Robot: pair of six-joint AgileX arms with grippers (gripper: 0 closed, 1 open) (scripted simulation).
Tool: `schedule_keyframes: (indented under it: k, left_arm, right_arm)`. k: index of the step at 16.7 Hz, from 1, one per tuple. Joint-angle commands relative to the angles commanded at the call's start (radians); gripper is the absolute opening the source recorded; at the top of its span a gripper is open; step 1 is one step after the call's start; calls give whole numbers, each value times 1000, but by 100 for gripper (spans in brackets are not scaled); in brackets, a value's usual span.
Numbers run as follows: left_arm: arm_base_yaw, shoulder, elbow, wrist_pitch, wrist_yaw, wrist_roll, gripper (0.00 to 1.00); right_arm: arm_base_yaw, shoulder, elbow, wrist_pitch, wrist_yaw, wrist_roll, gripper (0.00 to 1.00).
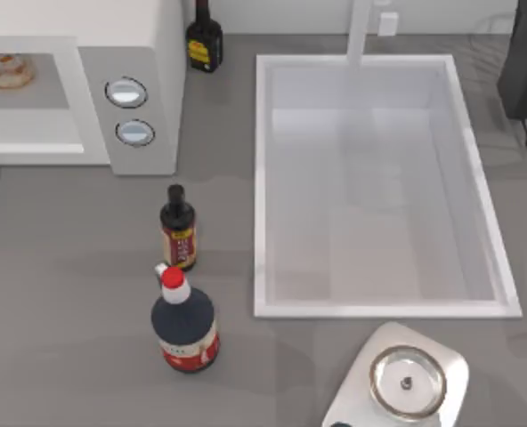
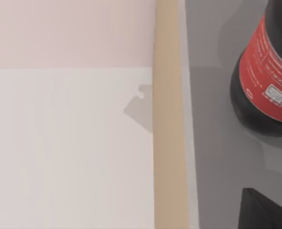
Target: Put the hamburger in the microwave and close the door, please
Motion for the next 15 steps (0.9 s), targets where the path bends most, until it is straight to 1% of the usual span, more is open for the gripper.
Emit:
schedule_keyframes:
  k: [7,10,13,15]
  left_arm:
    - [-5,-17,-27,17,-4,-11,0]
    - [-42,-110,-131,62,-33,-66,0]
    - [-116,-227,-286,129,-67,-141,0]
    - [-164,-286,-356,168,-83,-182,0]
  right_arm:
    - [0,0,0,0,0,0,100]
    - [0,0,0,0,0,0,100]
    - [0,0,0,0,0,0,100]
    - [0,0,0,0,0,0,100]
